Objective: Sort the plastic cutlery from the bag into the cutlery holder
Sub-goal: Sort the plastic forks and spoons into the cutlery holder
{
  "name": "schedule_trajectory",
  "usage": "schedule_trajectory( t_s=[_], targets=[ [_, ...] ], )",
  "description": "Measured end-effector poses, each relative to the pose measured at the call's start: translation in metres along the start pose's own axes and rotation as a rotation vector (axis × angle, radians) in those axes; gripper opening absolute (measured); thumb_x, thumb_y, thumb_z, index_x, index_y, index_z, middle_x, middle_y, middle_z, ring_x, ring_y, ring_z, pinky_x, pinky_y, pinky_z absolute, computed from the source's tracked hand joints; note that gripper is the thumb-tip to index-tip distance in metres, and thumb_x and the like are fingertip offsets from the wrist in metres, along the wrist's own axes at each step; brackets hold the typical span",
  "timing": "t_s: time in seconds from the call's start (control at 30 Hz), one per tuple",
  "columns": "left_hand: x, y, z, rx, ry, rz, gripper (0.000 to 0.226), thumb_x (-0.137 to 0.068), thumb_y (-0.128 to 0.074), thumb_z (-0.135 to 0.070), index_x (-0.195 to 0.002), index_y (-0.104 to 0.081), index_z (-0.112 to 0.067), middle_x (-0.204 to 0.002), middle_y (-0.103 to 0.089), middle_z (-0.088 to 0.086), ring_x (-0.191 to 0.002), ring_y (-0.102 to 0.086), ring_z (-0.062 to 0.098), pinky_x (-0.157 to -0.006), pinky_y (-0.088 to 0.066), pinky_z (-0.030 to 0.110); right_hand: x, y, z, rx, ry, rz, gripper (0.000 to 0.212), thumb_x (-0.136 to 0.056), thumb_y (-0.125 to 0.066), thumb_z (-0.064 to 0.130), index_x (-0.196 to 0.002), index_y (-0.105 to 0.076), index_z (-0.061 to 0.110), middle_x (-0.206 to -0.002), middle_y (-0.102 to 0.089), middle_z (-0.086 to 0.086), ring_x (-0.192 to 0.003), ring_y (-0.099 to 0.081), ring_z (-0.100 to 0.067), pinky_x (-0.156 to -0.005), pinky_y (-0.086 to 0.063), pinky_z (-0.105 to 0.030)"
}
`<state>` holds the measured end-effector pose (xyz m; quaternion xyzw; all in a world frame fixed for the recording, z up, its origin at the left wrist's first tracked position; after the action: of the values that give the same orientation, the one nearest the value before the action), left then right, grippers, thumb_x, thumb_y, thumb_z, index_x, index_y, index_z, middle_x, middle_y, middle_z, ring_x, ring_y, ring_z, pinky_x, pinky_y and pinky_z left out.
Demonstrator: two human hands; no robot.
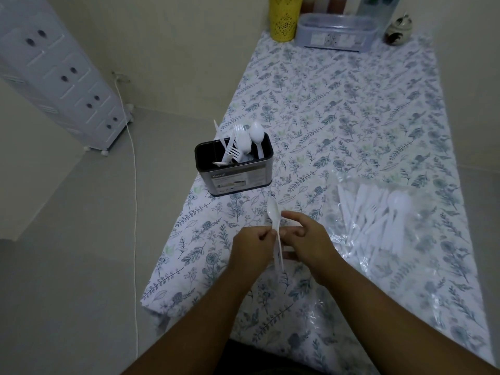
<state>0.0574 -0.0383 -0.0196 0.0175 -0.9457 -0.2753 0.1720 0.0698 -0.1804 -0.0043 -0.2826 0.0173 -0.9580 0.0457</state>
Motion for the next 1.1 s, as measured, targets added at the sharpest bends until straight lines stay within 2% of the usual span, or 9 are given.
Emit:
schedule_trajectory(
  t_s=[0.13,0.3,0.4,0.63,0.73,0.83,0.93,1.1],
  targets=[
    [0.003,-0.001,0.0,0.033,-0.018,0.042,0.023,-0.097,-0.057,-0.025,-0.09,-0.078,-0.018,-0.069,-0.071,0.001,-0.067,-0.069,0.019,-0.069,-0.058,0.041,0.001,0.002,0.002,-0.048,-0.004,0.014,0.035,-0.095,-0.065,0.002,-0.127,-0.063,0.017,-0.096,-0.079,-0.013,-0.084,-0.078,-0.021,-0.062,-0.061,-0.033],
    [0.005,-0.002,0.002,0.103,-0.013,0.054,0.02,-0.098,-0.058,-0.026,-0.1,-0.078,-0.022,-0.079,-0.075,-0.004,-0.075,-0.071,0.012,-0.077,-0.06,0.043,-0.003,0.003,-0.002,-0.031,-0.017,0.018,0.034,-0.095,-0.066,0.004,-0.127,-0.064,0.016,-0.096,-0.08,-0.008,-0.09,-0.077,-0.02,-0.064,-0.061,-0.032],
    [0.007,-0.002,0.002,0.117,-0.025,0.058,0.02,-0.098,-0.06,-0.031,-0.103,-0.078,-0.024,-0.079,-0.076,-0.003,-0.073,-0.072,0.011,-0.076,-0.06,0.043,-0.004,0.003,-0.004,-0.032,-0.019,0.019,0.033,-0.094,-0.067,0.003,-0.124,-0.065,0.017,-0.097,-0.08,-0.007,-0.092,-0.077,-0.021,-0.064,-0.061,-0.032],
    [0.005,-0.001,0.005,0.082,-0.096,0.054,0.023,-0.097,-0.063,-0.019,-0.116,-0.075,-0.02,-0.093,-0.077,-0.005,-0.08,-0.071,0.0,-0.077,-0.06,0.024,-0.005,0.006,-0.007,-0.093,-0.087,0.01,0.026,-0.09,-0.072,-0.001,-0.114,-0.069,0.009,-0.096,-0.079,-0.012,-0.088,-0.078,-0.024,-0.068,-0.062,-0.034],
    [0.002,0.004,0.001,0.084,-0.124,0.021,0.022,-0.094,-0.067,-0.017,-0.115,-0.074,-0.015,-0.089,-0.075,-0.007,-0.076,-0.069,-0.003,-0.071,-0.057,0.015,-0.006,0.006,-0.001,-0.09,-0.065,0.016,0.018,-0.088,-0.073,-0.004,-0.104,-0.074,0.003,-0.093,-0.079,-0.017,-0.084,-0.078,-0.025,-0.068,-0.062,-0.032],
    [-0.008,0.019,-0.018,0.003,-0.243,-0.068,0.019,-0.093,-0.067,-0.011,-0.111,-0.075,-0.011,-0.094,-0.072,-0.005,-0.078,-0.062,-0.011,-0.074,-0.05,0.005,-0.012,0.001,0.019,-0.038,0.027,-0.036,0.01,-0.086,-0.074,-0.004,-0.094,-0.075,0.003,-0.085,-0.078,-0.012,-0.082,-0.076,-0.025,-0.07,-0.064,-0.034],
    [-0.026,0.044,-0.056,-0.055,-0.412,-0.167,0.019,-0.095,-0.065,-0.013,-0.111,-0.075,-0.011,-0.097,-0.074,-0.003,-0.082,-0.065,-0.001,-0.077,-0.052,0.012,-0.023,-0.007,0.06,0.002,0.201,-0.068,0.011,-0.087,-0.074,-0.002,-0.091,-0.076,0.008,-0.085,-0.078,-0.01,-0.084,-0.077,-0.026,-0.074,-0.064,-0.033],
    [-0.065,0.09,-0.119,0.012,-0.508,-0.332,0.009,-0.093,-0.068,-0.014,-0.1,-0.073,-0.012,-0.076,-0.062,-0.021,-0.072,-0.06,-0.017,-0.066,-0.043,0.002,-0.052,-0.018,0.141,0.143,0.529,-0.152,0.013,-0.083,-0.081,0.009,-0.088,-0.078,0.021,-0.086,-0.079,-0.004,-0.084,-0.078,-0.02,-0.082,-0.063,-0.041]
  ],
)
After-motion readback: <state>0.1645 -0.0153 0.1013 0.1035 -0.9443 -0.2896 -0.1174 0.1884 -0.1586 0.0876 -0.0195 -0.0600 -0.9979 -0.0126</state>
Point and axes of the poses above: each hand's wrist, its own x-axis away from the middle knuckle, its own y-axis out of the back of the hand, z = x × y, the point moved 1 cm from there along -x, towards the middle knuckle
